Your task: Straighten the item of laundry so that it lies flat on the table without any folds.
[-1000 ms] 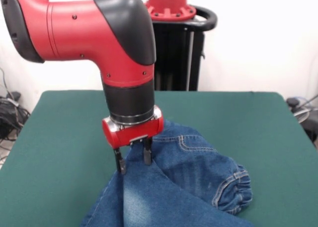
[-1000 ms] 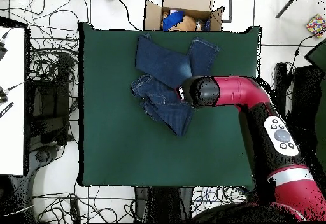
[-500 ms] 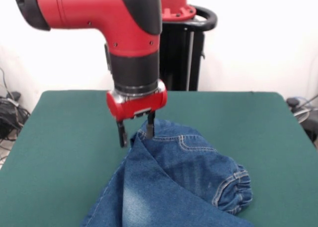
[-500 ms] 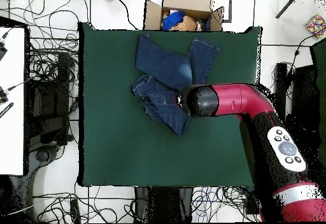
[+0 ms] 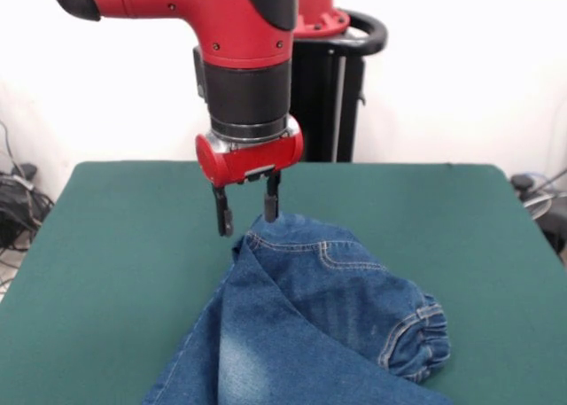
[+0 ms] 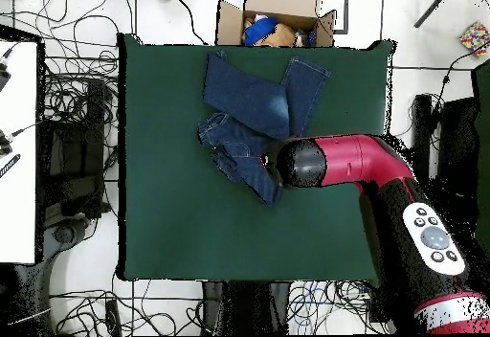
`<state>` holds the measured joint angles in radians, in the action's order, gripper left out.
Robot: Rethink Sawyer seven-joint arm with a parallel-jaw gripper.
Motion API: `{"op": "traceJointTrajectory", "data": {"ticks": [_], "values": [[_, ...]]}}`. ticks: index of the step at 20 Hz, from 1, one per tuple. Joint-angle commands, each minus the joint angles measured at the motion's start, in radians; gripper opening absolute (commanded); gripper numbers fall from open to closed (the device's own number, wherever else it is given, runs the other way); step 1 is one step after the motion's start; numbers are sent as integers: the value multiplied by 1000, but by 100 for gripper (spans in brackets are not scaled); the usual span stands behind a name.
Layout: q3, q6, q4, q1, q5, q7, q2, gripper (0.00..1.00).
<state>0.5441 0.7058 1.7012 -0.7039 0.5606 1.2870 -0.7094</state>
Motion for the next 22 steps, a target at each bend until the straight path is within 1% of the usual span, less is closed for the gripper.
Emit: {"op": "traceJointTrajectory", "data": {"ticks": [1,5,14,22], "values": [[19,32,58,6,-31,11,-5,100],[26,52,47,2,-41,-3,-8,100],[32,52,24,1,-42,-14,21,100],[27,9,-19,-7,-5,-37,107,100]]}}
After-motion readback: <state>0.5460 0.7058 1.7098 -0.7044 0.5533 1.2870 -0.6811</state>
